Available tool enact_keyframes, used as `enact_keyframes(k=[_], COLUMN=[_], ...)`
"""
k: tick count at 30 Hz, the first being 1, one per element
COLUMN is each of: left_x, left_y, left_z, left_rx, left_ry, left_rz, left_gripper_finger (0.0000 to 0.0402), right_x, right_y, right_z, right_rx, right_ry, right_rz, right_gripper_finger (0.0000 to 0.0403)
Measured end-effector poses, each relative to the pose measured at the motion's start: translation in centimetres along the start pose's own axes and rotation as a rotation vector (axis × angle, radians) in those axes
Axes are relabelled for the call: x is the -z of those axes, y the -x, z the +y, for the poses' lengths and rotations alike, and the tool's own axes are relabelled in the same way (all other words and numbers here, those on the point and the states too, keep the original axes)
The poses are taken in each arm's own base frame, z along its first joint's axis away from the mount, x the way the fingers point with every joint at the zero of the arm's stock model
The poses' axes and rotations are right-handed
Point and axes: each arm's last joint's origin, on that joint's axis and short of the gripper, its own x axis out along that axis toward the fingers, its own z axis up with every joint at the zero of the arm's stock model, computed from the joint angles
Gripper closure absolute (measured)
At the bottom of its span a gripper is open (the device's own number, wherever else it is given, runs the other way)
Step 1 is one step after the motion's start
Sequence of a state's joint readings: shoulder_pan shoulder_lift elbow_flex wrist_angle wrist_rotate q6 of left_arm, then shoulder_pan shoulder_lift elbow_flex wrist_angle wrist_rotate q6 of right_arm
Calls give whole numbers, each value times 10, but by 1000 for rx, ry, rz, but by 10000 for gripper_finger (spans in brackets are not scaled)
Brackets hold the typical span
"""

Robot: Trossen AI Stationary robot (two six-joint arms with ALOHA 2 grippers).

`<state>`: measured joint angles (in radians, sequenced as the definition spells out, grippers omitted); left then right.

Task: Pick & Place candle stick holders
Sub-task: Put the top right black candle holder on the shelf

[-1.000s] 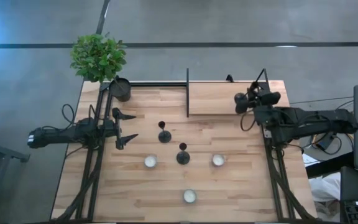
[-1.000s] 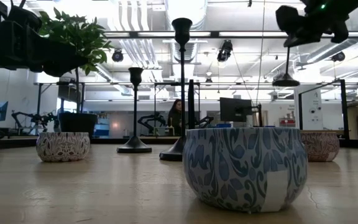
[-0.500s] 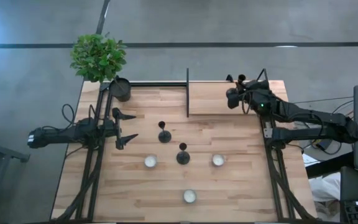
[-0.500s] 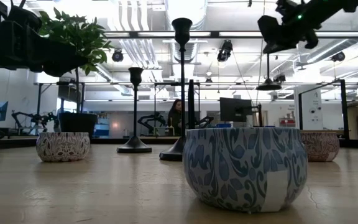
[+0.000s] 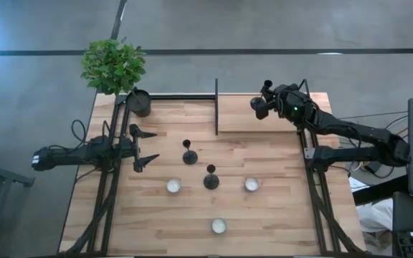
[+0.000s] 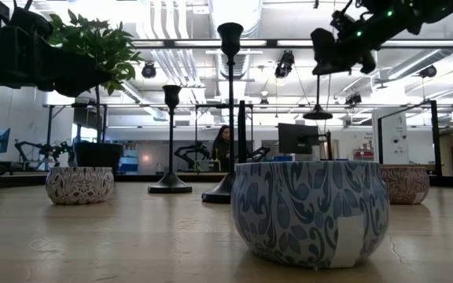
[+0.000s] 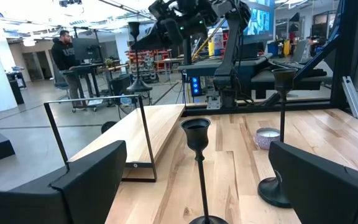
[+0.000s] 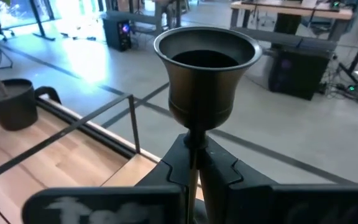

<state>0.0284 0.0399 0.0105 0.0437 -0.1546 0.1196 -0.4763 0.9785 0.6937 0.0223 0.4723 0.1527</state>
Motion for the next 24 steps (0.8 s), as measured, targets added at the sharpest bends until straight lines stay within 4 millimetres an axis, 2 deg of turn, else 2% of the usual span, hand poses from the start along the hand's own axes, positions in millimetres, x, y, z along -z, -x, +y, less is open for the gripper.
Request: enact_keyframes(k=[9, 16, 24], left_x=[0, 0, 0], left_y=[0, 0, 0], left_z=[0, 0, 0], left_rx=[0, 0, 0], left_ry=[0, 0, 0], left_rz=[0, 0, 0], left_gripper_finger=[3, 3, 3], right_x=[6, -9, -20], right_y=[-23, -48, -89], right_z=[7, 13, 9], right_rx=[-70, -113, -168], right_ry=[19, 74, 86], right_rz=[27, 35, 72], right_gripper_finger=[392, 392, 392])
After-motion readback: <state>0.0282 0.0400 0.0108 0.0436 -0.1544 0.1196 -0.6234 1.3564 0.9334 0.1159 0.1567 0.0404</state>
